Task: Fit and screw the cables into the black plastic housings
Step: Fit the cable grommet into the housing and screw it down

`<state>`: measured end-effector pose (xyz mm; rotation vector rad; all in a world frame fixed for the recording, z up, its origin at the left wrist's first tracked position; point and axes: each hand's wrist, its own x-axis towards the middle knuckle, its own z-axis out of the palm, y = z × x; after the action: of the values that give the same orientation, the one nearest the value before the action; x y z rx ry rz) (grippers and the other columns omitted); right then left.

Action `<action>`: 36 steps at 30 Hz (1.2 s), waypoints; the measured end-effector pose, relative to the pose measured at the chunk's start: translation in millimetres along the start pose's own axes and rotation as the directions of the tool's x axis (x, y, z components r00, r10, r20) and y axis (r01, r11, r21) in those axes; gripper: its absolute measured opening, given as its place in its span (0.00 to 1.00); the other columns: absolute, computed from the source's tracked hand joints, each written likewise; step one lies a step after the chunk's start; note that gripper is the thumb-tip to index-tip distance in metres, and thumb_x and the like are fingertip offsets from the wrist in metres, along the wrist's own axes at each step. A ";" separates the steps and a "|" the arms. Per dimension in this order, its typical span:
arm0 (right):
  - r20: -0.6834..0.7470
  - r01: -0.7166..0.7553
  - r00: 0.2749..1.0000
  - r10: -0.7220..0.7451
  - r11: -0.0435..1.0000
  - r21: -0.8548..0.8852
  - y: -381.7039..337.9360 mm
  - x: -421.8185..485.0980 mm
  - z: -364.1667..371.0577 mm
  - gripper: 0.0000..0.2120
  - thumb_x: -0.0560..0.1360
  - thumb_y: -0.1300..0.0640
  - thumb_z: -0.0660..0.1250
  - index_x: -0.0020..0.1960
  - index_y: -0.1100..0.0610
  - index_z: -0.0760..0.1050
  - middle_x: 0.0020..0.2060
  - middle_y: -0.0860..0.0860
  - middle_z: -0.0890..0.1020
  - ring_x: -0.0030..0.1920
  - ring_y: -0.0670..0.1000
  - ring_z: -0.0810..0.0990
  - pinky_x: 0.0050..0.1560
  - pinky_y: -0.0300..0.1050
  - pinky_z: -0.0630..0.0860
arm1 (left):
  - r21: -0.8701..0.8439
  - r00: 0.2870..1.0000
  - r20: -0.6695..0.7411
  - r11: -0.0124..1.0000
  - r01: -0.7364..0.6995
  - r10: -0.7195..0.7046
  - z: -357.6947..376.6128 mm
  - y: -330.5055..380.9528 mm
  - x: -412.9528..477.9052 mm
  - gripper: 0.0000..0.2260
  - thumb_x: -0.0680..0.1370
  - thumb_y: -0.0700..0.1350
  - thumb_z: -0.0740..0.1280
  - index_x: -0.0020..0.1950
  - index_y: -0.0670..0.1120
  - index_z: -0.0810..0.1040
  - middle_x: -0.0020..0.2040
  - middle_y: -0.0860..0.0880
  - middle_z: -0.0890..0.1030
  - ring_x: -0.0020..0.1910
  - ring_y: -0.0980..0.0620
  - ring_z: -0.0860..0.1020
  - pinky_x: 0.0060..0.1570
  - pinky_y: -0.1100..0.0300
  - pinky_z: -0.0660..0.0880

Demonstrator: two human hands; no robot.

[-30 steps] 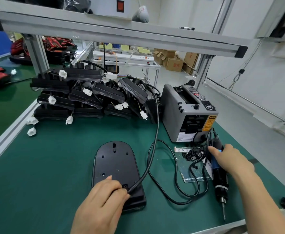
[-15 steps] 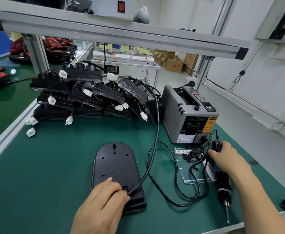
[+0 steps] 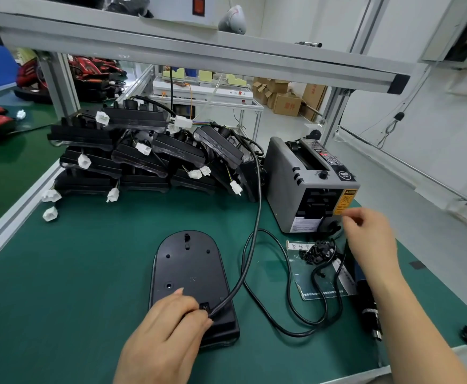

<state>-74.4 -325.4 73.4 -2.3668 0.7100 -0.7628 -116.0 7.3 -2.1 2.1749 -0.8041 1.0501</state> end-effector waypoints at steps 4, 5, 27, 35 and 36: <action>0.198 -0.262 0.959 0.201 0.896 0.358 -20.8 12.5 8.8 0.05 0.75 0.55 0.65 0.47 0.54 0.80 0.34 0.50 0.79 0.32 0.52 0.75 0.35 0.44 0.73 | 0.001 1.000 -0.013 1.000 -0.009 0.009 1.1 -1.0 -1.2 0.11 0.74 0.45 0.66 0.35 0.42 0.81 0.38 0.50 0.78 0.42 0.53 0.74 0.58 0.62 0.72; 0.229 -0.315 0.943 0.241 0.869 0.382 -21.4 16.3 11.5 0.05 0.75 0.55 0.66 0.47 0.56 0.80 0.32 0.51 0.76 0.30 0.51 0.70 0.33 0.43 0.69 | -0.001 1.000 -0.014 1.000 -0.010 0.010 1.5 -1.2 -1.7 0.10 0.75 0.45 0.66 0.35 0.42 0.81 0.38 0.50 0.77 0.42 0.53 0.74 0.58 0.62 0.72; 0.101 -0.372 0.915 0.391 0.716 0.591 -26.4 33.8 44.0 0.14 0.68 0.60 0.65 0.30 0.53 0.61 0.29 0.53 0.63 0.32 0.51 0.58 0.33 0.45 0.56 | -0.007 1.000 -0.010 1.000 -0.003 0.003 0.0 -0.4 -0.7 0.10 0.75 0.44 0.66 0.36 0.43 0.81 0.39 0.51 0.76 0.41 0.52 0.74 0.58 0.62 0.73; 0.269 -0.355 0.935 0.232 0.631 0.690 -34.0 5.1 18.1 0.05 0.74 0.57 0.69 0.41 0.57 0.77 0.31 0.49 0.74 0.30 0.45 0.69 0.26 0.34 0.67 | -0.026 1.000 -0.004 1.000 -0.007 0.007 -2.0 -0.5 0.0 0.10 0.75 0.45 0.66 0.36 0.43 0.81 0.38 0.51 0.77 0.42 0.54 0.74 0.58 0.62 0.73; 0.332 -0.352 0.930 0.156 0.633 0.689 -38.8 -1.4 14.7 0.05 0.74 0.57 0.68 0.41 0.57 0.77 0.31 0.48 0.74 0.30 0.45 0.69 0.28 0.35 0.68 | -0.034 1.000 0.003 0.999 -0.010 0.010 -2.8 -0.5 0.6 0.10 0.75 0.45 0.66 0.36 0.44 0.81 0.38 0.51 0.77 0.42 0.55 0.74 0.58 0.63 0.72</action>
<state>-53.9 -292.0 87.4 -1.5176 0.4803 -0.4836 -116.7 9.5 -0.2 2.1473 -0.8288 1.0307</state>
